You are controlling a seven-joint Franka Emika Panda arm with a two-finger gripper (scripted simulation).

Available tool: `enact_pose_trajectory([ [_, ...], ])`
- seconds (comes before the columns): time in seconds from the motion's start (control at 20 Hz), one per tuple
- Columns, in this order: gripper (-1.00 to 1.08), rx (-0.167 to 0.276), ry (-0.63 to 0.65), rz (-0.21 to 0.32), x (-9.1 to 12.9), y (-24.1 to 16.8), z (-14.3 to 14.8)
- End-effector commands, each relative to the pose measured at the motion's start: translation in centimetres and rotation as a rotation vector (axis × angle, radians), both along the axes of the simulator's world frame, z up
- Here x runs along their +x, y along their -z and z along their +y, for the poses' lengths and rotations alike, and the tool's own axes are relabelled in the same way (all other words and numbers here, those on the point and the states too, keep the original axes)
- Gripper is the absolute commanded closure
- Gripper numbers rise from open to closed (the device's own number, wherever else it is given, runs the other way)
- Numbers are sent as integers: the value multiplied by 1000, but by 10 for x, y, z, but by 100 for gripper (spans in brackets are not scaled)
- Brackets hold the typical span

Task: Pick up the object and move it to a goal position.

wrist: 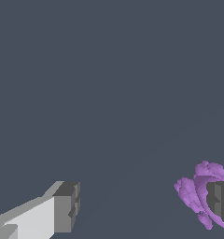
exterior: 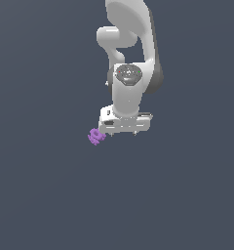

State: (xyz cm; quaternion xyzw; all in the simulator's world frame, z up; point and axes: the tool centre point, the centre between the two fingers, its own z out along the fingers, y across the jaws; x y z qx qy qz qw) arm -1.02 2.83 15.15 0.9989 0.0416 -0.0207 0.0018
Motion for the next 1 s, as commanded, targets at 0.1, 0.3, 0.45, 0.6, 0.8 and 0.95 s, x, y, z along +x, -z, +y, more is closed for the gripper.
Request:
enact_pose_trajectory([
  [0.1, -92, -1, -2, -4, 1, -2, -1],
  [0.3, -92, -9, -14, -32, 8, -14, -9],
  [0.45, -92, -15, -19, -51, 13, -24, -14],
  [0.6, -92, -17, -16, -56, 15, -27, -15],
  [0.8, -92, -16, -22, -53, 14, -24, -15],
  [0.95, -92, -15, -36, -53, 12, -22, -18],
])
